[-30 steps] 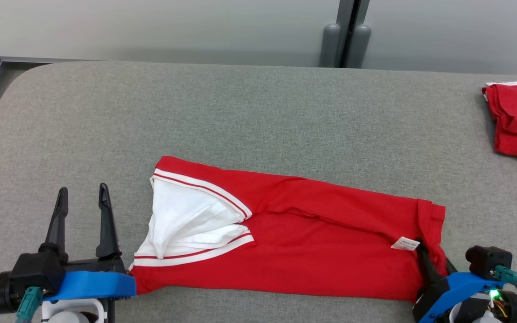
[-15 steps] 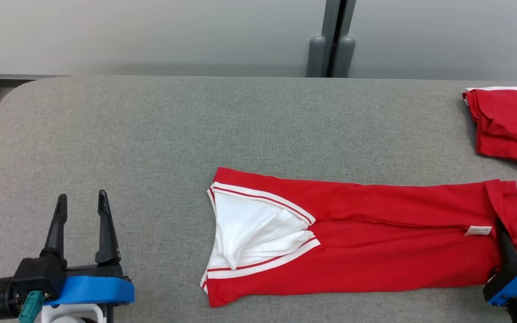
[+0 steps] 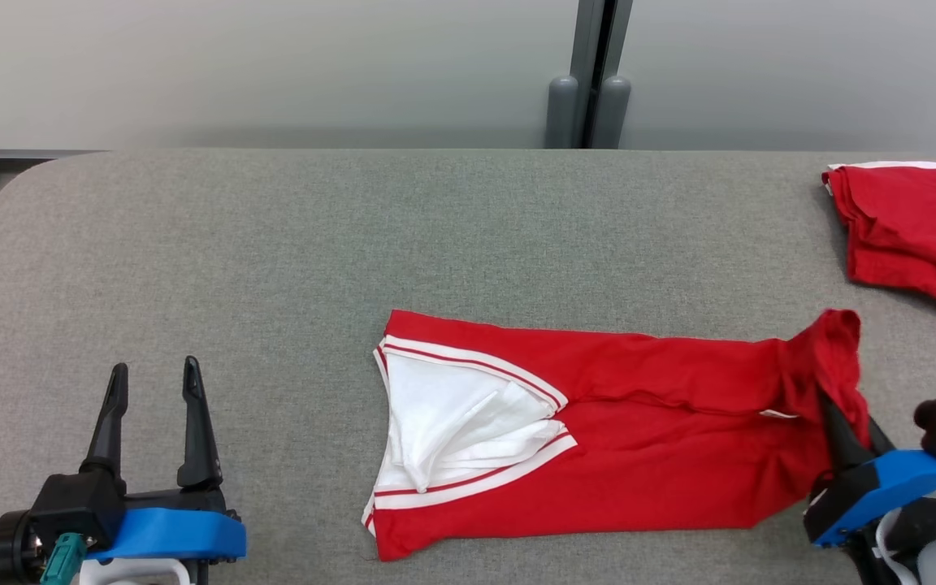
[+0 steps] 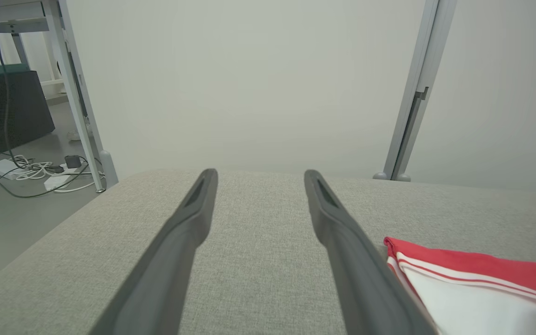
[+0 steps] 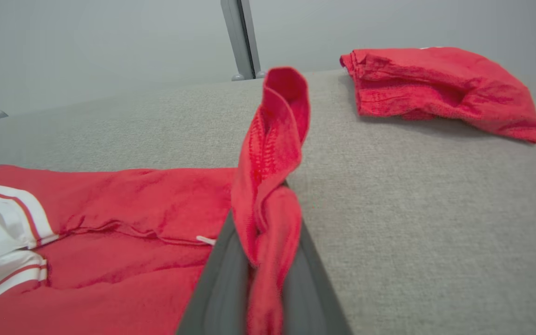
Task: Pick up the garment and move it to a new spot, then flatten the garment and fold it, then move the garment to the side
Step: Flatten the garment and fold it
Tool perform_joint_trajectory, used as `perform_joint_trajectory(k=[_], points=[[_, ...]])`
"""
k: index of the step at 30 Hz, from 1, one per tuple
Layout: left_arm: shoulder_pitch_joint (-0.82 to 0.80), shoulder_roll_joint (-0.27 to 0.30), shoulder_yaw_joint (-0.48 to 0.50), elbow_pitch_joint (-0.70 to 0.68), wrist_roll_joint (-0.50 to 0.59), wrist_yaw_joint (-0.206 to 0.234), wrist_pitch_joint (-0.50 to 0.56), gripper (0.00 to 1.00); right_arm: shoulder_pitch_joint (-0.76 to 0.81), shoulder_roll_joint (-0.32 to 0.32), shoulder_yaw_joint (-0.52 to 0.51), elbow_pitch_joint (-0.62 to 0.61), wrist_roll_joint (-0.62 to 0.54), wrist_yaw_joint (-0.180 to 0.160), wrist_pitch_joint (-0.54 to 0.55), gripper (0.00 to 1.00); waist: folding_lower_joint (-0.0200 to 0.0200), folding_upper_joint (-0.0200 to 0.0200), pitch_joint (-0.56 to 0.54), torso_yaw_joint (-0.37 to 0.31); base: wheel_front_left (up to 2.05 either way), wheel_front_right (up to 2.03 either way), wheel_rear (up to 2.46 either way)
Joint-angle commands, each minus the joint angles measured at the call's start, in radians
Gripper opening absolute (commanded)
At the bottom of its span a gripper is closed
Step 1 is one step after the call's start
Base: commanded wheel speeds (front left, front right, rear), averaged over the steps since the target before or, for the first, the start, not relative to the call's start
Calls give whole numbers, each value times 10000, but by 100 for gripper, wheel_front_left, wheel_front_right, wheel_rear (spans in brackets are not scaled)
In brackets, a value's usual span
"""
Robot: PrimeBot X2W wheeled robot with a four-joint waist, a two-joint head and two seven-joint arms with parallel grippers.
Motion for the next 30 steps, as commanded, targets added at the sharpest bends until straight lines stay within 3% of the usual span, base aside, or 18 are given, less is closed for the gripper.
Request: perform_joint_trajectory(k=[1,13,24,30], points=[[44,-22,41,31,42,-37,-45,100,134,119,201,-169,100,6,49,0,0,0,-10,3,0,0,0],[-139,-45,-197,206,106,-124,-45,100,-613,859,2324,-834,237,6,295,0,0,0,55,234,0,0,0],[-602,-56,-518,445,20,-184,-45,100,-1974,1330,4635,-77,602,6,5,0,0,0,410,715,0,0,0],[-791,-56,-744,568,-145,-156,-45,100,-2699,1355,5636,575,1342,6,-364,0,0,0,533,1047,0,0,0]])
